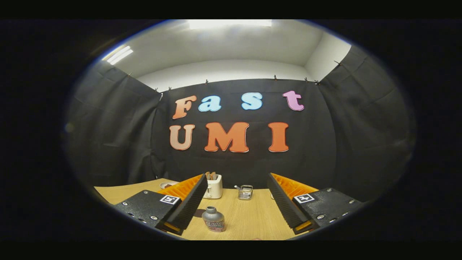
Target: Take the bottle from table, then pour the juice into the cup, finally place the bottle on the coaster
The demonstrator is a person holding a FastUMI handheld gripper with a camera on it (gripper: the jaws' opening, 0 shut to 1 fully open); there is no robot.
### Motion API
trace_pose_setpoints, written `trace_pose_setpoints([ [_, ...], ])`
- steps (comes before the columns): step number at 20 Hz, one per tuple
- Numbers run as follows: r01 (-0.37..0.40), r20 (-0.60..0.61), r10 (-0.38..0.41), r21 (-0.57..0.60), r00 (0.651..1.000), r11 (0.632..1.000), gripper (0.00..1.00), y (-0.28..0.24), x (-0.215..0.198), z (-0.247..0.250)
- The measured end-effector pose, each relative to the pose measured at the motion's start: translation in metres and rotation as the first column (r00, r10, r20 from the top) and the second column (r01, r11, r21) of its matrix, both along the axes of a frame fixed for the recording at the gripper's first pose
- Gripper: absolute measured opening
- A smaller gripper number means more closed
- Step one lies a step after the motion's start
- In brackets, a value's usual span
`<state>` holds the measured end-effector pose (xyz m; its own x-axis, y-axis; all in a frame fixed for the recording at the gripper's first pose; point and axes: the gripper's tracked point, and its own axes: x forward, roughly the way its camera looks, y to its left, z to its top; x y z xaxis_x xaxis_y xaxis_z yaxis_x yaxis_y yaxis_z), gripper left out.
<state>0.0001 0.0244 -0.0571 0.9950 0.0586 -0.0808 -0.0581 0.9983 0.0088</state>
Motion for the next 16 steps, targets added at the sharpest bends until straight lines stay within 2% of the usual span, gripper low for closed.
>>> trace_pose_setpoints([
  [11,-0.097,-0.094,0.102,0.051,0.99,0.994,0.99,0.041,-0.003,-0.097],
  [16,-0.113,-0.14,0.119,0.052,0.983,0.992,0.99,0.056,0.0,-0.138],
])
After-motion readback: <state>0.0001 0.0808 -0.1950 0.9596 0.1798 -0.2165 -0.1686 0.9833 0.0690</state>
